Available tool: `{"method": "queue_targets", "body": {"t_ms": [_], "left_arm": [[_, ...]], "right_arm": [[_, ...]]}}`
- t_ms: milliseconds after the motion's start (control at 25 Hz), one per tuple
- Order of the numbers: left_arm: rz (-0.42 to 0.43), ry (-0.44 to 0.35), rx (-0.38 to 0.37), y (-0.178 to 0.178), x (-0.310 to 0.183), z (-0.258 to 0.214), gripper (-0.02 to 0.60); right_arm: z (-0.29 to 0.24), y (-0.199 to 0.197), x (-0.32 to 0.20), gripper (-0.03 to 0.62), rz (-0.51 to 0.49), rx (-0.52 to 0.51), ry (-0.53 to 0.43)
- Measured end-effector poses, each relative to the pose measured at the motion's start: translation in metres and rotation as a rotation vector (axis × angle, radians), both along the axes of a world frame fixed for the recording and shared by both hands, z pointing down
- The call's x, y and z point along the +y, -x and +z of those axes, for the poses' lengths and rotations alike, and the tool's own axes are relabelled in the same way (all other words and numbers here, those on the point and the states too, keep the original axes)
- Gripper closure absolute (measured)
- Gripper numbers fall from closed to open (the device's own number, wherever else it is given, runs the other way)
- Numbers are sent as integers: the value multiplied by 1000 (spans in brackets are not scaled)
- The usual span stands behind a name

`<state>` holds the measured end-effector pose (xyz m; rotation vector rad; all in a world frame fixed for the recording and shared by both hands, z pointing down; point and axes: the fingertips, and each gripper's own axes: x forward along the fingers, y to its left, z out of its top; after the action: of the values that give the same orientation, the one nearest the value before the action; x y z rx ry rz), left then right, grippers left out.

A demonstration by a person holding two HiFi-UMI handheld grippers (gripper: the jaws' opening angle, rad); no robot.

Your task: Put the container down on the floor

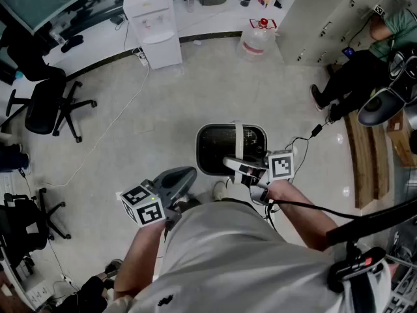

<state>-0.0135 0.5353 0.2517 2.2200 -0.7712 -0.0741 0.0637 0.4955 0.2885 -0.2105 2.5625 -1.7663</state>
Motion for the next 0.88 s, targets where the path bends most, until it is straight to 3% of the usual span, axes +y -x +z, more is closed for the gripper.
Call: {"method": "queue_targets", "body": {"t_ms": [560,880], "left_arm": [[70,-10,-29,-79,-24,-3,572],[73,-8,-47,-80,-52,0,572]], "right_arm": [[-3,-56,-9,565,-26,2,-22],[12,-67,-38,565,-17,55,-64]]}}
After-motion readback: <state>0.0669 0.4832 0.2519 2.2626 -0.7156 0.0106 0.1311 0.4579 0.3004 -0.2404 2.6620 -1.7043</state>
